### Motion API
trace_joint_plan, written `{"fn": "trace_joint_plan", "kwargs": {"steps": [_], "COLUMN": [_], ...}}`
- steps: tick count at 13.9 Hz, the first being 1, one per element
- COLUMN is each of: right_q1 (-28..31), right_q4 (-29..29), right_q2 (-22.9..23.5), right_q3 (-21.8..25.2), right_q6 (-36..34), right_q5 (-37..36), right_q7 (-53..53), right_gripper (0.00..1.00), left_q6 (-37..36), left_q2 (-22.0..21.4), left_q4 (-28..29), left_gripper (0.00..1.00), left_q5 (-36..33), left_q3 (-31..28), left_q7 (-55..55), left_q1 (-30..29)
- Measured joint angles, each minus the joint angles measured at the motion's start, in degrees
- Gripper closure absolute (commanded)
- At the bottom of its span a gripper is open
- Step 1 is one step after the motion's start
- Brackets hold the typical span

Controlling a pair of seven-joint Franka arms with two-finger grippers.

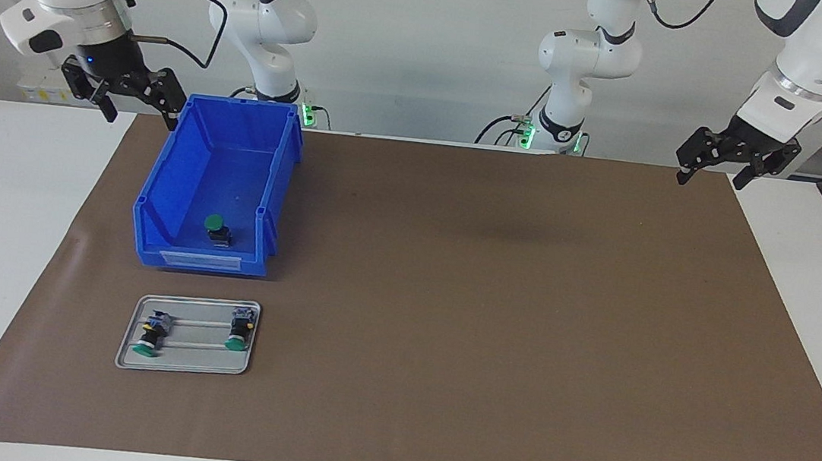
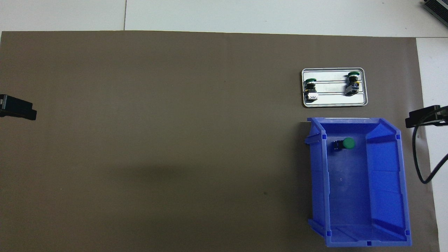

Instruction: Place and press button with both arms

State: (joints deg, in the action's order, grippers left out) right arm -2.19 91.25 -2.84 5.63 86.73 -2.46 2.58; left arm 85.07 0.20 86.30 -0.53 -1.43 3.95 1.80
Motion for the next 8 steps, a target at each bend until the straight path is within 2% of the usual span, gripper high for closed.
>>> {"fn": "trace_joint_plan", "kwargs": {"steps": [8], "right_q1": [0.0], "right_q4": [0.0], "right_q2": [0.2], "right_q3": [0.0], "right_q6": [-0.6], "right_q5": [0.0], "right_q7": [-0.2], "right_gripper": [0.00], "left_q6": [0.0], "left_q2": [0.0], "left_q4": [0.0], "left_gripper": [0.00], "left_q5": [0.0], "left_q3": [0.0], "left_q7": [0.0], "left_q1": [0.0]}}
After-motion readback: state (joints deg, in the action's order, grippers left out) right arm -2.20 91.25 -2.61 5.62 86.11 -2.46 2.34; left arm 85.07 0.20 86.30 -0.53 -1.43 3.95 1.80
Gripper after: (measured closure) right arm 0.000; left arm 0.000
